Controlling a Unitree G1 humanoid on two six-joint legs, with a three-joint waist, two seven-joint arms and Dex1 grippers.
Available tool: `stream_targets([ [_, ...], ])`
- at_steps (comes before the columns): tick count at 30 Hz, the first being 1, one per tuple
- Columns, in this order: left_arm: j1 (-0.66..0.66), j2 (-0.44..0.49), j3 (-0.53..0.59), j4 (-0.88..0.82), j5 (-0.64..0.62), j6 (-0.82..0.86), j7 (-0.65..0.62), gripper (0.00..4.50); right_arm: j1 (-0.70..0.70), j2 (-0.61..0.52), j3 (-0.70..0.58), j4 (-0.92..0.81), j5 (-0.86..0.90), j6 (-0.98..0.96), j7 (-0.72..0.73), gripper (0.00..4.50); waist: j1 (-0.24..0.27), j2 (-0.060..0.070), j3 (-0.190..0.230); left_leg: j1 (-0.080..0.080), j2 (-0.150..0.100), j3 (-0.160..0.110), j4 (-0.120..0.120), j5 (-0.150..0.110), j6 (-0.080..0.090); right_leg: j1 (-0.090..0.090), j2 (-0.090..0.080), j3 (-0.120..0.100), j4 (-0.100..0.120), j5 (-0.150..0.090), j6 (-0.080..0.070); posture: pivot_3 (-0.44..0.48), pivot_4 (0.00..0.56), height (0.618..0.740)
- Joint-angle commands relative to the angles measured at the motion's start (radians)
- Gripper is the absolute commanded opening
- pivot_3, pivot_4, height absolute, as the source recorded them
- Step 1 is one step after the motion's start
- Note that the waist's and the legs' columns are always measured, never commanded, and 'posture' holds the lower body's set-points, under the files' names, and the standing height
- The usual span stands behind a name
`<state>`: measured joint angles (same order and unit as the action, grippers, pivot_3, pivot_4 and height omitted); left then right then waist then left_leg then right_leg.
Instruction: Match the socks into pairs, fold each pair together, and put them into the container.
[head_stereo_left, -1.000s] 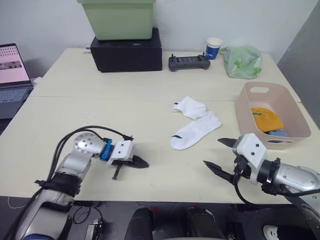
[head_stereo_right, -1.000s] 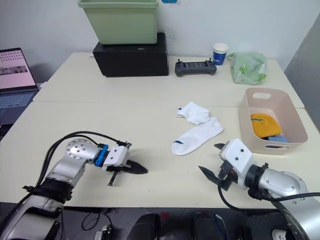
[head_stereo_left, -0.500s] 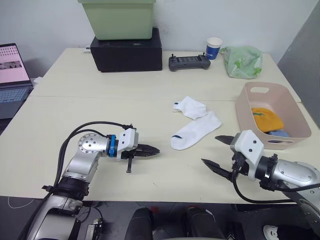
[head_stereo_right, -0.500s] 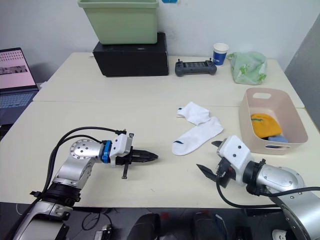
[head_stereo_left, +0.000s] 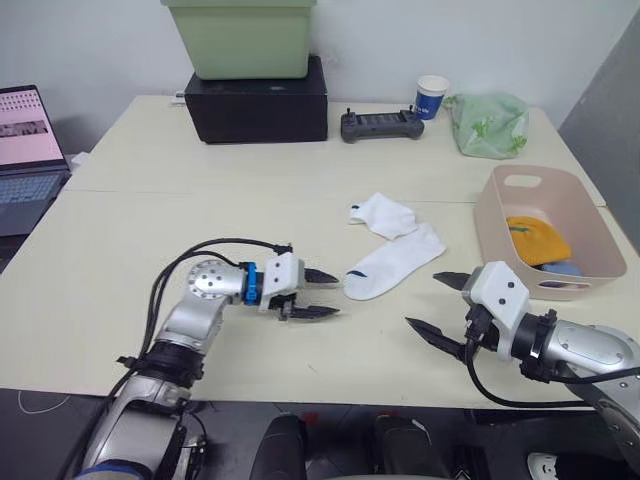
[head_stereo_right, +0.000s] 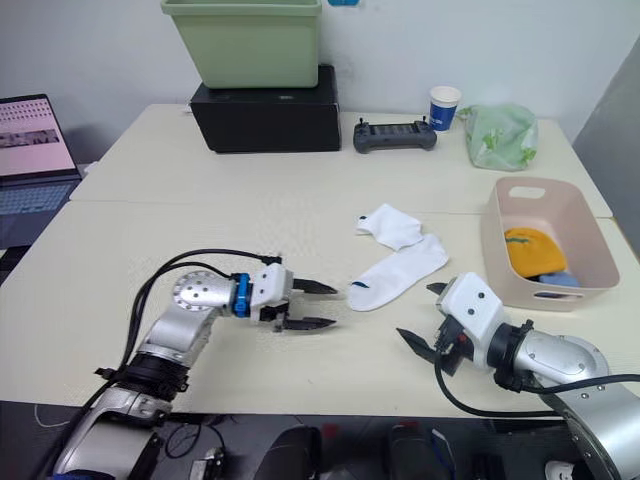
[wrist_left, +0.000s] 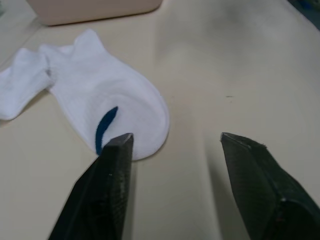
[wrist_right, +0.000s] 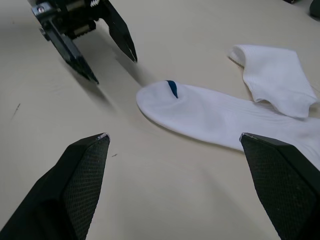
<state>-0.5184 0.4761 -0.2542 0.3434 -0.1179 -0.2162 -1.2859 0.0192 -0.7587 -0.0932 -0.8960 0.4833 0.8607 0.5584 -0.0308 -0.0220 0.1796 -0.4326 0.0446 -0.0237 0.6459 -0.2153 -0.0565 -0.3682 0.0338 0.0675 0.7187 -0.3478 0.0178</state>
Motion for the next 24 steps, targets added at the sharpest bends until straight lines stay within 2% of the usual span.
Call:
stream_targets([
  [1, -0.029, -0.014, -0.020, 0.013, 0.042, -0.033, 0.035, 4.15, -0.012, -0.002, -0.002, -0.015, -0.007, -0.018, -0.011, 4.50, -0.001, 0.000, 0.000, 0.000, 0.000, 0.000, 0.000, 0.000, 0.000, 0.000, 0.000, 0.000, 0.000, 0.000, 0.000, 0.000, 0.150, 0.735],
  [9, -0.158, -0.092, -0.092, 0.160, 0.235, -0.099, 0.225, 4.15, 0.000, -0.004, -0.016, -0.035, 0.000, -0.009, -0.027, 4.50, 0.001, 0.000, 0.000, 0.000, -0.003, 0.000, 0.000, 0.000, 0.000, 0.000, 0.000, 0.000, 0.000, 0.000, 0.000, 0.000, 0.150, 0.735],
  [12, -0.194, -0.104, -0.115, 0.199, 0.267, -0.098, 0.234, 4.15, -0.002, -0.002, -0.014, -0.036, 0.002, -0.006, -0.033, 4.50, 0.001, 0.000, 0.000, 0.000, -0.004, 0.000, 0.000, 0.000, 0.000, 0.001, 0.000, 0.000, 0.000, 0.000, 0.000, 0.000, 0.150, 0.735],
  [15, -0.214, -0.117, -0.123, 0.229, 0.279, -0.092, 0.239, 3.57, -0.008, -0.001, -0.010, -0.036, 0.005, -0.005, -0.038, 4.50, 0.001, 0.000, 0.000, 0.000, -0.004, 0.000, 0.000, 0.000, 0.000, 0.001, 0.000, -0.001, 0.000, 0.000, 0.000, 0.000, 0.150, 0.735],
  [24, -0.246, -0.132, -0.133, 0.248, 0.255, -0.043, 0.170, 0.73, -0.009, -0.003, -0.012, -0.039, 0.012, -0.005, -0.048, 4.50, 0.001, 0.000, 0.000, 0.000, -0.003, 0.000, 0.000, 0.000, 0.000, 0.001, 0.000, -0.001, 0.000, 0.000, 0.000, 0.000, 0.150, 0.735],
])
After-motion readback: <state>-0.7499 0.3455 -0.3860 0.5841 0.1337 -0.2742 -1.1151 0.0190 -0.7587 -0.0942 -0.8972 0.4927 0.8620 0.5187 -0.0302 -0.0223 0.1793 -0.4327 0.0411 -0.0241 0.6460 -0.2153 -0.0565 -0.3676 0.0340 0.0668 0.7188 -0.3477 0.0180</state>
